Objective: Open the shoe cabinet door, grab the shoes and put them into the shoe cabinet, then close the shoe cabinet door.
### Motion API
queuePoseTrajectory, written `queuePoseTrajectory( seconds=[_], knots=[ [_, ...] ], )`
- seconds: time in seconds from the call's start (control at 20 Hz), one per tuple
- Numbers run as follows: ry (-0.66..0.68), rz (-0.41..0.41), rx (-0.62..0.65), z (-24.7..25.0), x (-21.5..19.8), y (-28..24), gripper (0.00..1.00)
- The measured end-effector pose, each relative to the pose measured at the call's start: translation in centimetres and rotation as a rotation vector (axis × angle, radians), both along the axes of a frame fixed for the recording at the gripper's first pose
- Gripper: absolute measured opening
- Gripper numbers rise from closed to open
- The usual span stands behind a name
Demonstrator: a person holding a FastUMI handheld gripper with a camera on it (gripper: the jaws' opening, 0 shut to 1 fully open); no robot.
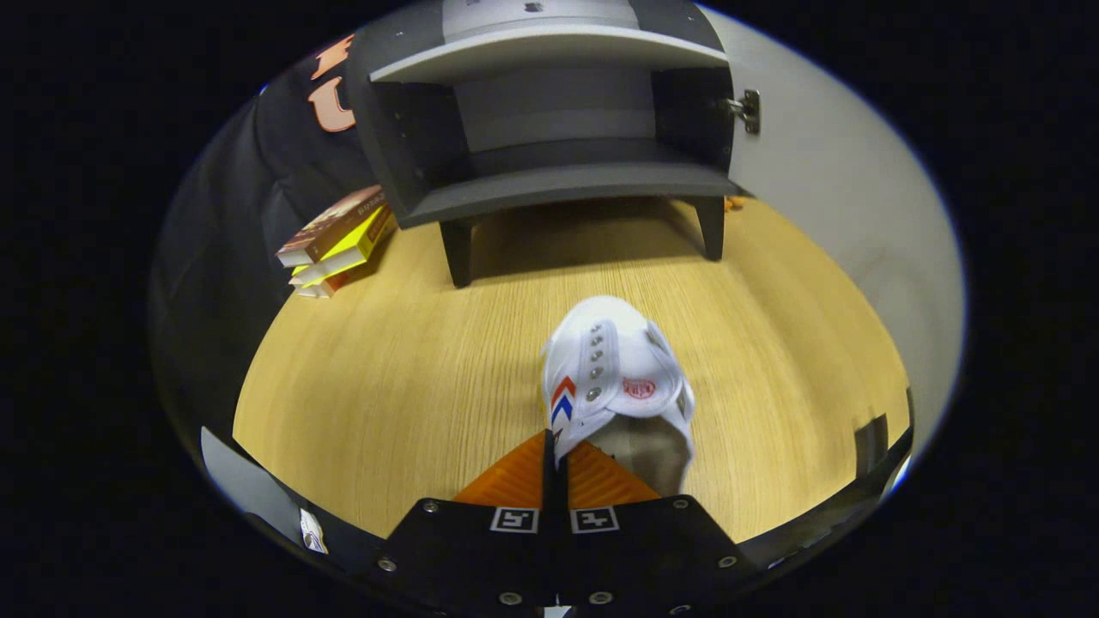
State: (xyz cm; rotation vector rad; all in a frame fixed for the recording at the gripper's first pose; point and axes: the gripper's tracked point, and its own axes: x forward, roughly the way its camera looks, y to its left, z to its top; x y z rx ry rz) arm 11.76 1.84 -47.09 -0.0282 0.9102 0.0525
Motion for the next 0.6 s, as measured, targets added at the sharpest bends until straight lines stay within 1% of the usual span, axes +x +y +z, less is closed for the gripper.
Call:
queuePoseTrajectory(
  seconds=[0.1, 0.25, 0.6],
  knots=[
    [-0.04, 0.008, 0.009, 2.9, 0.9, 0.4, 0.0],
    [-0.138, -0.007, 0.02, 8.4, 2.6, 0.2, 0.0],
    [-0.438, 0.003, -0.001, 24.9, 6.8, 0.9, 0.0]
  ],
)
